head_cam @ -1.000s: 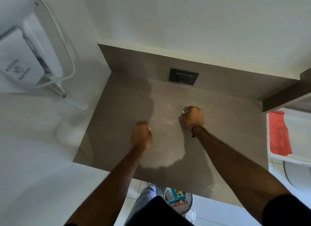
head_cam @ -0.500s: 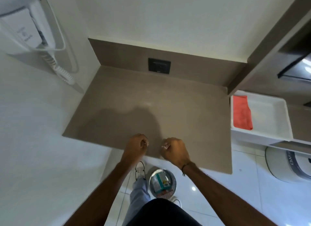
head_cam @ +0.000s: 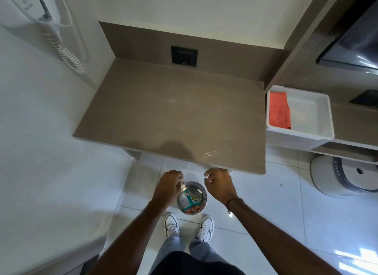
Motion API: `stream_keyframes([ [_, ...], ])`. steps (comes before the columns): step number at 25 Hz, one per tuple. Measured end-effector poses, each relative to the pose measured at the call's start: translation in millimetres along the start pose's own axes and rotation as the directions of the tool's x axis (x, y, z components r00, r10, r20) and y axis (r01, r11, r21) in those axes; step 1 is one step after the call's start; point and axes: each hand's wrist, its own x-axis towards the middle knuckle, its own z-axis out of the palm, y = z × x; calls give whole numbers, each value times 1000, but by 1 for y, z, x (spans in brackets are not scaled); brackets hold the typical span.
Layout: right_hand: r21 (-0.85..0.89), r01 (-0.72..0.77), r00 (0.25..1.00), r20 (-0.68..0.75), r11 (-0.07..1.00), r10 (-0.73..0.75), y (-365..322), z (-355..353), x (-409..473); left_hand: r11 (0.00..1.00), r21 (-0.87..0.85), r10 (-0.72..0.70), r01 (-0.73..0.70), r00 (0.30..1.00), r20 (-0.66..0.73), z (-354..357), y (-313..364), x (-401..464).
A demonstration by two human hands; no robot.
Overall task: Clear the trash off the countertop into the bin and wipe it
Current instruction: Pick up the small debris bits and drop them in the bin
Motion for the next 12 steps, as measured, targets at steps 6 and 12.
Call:
stream_keyframes([
  [6,-11,-5,996,-87,1000,4,-12,-16,-6,997,-1,76,-77,995,-66,-21,1,6],
  [12,30,-36,960,-277,999,43,-10,-78,4,965,60,255,-253,966,-26,-46,35,64],
])
